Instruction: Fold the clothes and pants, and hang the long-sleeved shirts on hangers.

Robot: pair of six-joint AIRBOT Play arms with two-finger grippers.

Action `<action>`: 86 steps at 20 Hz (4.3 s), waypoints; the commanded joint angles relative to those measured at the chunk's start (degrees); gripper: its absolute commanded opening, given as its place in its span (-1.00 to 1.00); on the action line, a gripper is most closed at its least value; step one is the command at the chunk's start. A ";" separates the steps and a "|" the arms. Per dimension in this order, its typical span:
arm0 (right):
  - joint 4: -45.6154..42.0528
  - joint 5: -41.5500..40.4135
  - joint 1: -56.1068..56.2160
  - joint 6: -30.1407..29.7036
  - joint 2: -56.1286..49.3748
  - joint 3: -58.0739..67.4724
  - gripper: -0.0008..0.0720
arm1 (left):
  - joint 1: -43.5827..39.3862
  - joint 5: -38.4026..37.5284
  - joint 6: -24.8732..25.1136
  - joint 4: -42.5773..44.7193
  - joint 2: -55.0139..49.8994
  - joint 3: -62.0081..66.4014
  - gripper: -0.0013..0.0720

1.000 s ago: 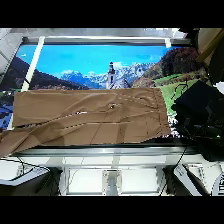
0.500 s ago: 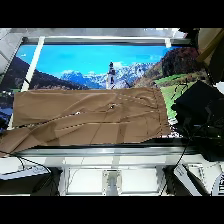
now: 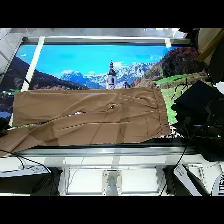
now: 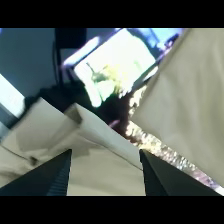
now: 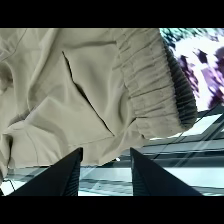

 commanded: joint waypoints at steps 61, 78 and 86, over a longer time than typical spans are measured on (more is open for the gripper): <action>1.95 1.29 0.00 0.87 9.62 -6.10 0.00 | 18.03 5.40 4.70 -31.15 3.67 -11.45 -0.94; -1.49 -16.37 11.39 11.08 5.31 -16.02 0.37 | 18.01 3.72 4.72 -30.64 9.81 -11.34 -0.94; 8.61 -30.80 22.49 10.25 -4.26 -15.98 0.47 | 18.03 3.72 6.43 -30.67 9.81 -11.34 -0.94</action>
